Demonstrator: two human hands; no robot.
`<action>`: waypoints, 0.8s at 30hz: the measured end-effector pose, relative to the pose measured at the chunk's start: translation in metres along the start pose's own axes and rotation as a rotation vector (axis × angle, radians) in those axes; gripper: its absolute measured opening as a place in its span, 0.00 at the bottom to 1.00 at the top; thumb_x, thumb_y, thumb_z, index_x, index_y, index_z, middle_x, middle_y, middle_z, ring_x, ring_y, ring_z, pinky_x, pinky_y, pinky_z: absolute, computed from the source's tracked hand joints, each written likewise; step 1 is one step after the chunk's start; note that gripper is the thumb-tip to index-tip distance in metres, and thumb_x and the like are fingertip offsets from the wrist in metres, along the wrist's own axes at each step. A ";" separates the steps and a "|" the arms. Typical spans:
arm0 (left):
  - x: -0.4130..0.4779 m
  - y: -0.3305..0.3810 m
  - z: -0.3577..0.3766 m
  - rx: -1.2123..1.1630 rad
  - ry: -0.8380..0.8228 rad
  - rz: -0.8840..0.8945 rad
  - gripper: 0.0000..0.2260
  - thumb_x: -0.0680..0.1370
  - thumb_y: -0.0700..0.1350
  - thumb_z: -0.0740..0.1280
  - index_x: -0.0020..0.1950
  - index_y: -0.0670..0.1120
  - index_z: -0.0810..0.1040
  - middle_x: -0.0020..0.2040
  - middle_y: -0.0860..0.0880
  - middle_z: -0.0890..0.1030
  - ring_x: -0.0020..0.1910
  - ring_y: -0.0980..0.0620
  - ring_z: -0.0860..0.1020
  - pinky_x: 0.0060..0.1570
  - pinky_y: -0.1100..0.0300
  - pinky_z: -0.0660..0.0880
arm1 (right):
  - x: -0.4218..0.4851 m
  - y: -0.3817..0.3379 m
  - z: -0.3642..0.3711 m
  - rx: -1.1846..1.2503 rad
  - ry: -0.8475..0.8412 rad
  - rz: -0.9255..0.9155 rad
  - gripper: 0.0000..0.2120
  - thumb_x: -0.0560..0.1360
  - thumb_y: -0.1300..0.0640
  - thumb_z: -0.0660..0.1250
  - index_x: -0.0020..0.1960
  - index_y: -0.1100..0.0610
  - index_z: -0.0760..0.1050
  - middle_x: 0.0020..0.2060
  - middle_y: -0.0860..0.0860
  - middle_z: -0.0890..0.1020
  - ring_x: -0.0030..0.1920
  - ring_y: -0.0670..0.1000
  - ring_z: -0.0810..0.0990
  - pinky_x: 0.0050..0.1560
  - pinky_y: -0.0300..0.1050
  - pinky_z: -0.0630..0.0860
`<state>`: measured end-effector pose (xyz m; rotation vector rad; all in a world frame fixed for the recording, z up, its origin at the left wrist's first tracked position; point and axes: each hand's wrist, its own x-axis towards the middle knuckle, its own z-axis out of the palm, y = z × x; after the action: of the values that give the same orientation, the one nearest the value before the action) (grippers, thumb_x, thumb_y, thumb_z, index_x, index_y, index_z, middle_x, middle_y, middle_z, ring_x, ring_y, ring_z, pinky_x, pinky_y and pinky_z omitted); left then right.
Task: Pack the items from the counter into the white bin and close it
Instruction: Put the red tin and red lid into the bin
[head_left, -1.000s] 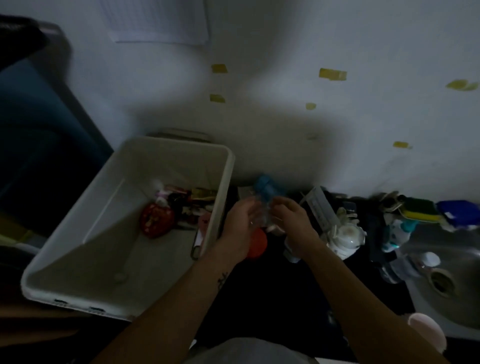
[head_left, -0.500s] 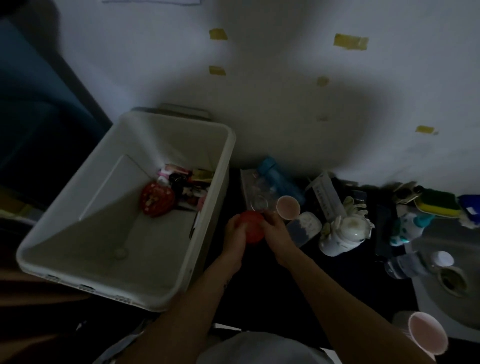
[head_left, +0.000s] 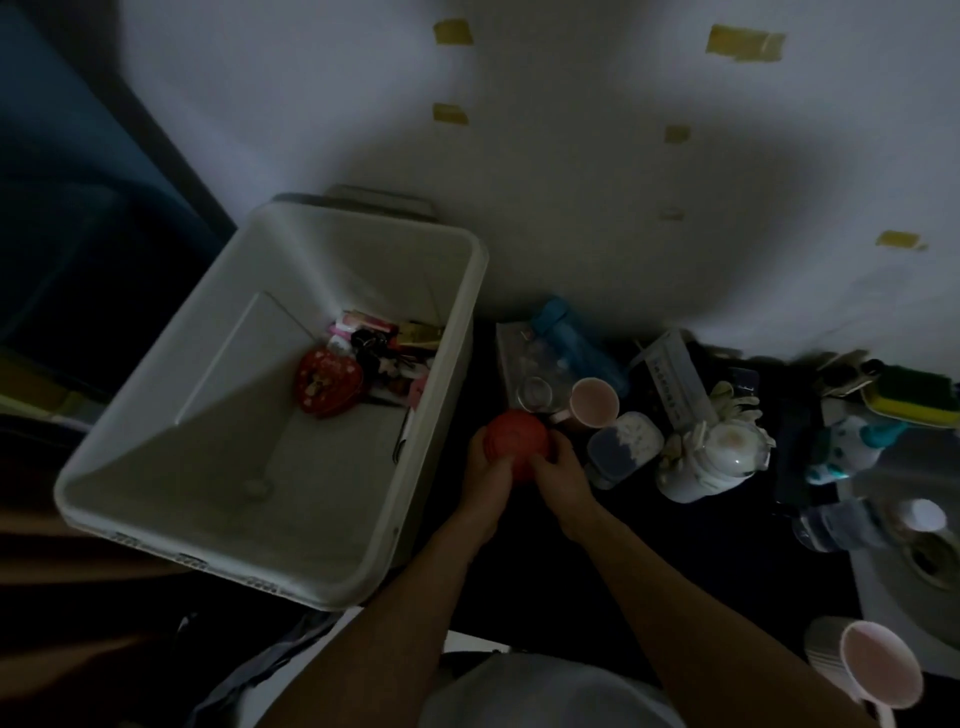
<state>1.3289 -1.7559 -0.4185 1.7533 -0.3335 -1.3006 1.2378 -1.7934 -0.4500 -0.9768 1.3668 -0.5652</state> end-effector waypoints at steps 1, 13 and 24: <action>-0.003 0.002 0.000 0.012 0.007 0.020 0.29 0.75 0.40 0.66 0.75 0.54 0.63 0.67 0.46 0.74 0.58 0.49 0.76 0.55 0.57 0.75 | -0.002 -0.002 -0.001 -0.020 0.008 -0.023 0.23 0.75 0.61 0.66 0.70 0.57 0.69 0.61 0.57 0.79 0.57 0.54 0.81 0.60 0.53 0.78; -0.044 0.046 0.018 0.183 -0.012 0.283 0.23 0.77 0.48 0.66 0.71 0.51 0.66 0.66 0.50 0.62 0.64 0.48 0.69 0.59 0.58 0.72 | -0.039 -0.063 -0.039 -0.117 0.294 -0.359 0.12 0.76 0.52 0.67 0.59 0.46 0.72 0.56 0.50 0.73 0.54 0.49 0.76 0.53 0.45 0.76; -0.071 0.132 -0.018 0.208 -0.027 0.678 0.19 0.79 0.44 0.65 0.69 0.49 0.69 0.63 0.52 0.62 0.63 0.51 0.70 0.61 0.61 0.69 | -0.077 -0.145 -0.009 0.092 0.340 -0.481 0.16 0.75 0.42 0.68 0.60 0.47 0.73 0.60 0.53 0.76 0.55 0.48 0.80 0.46 0.38 0.78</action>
<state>1.3530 -1.7734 -0.2699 1.5781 -1.0087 -0.8138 1.2449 -1.8066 -0.2861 -1.1776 1.3869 -1.1903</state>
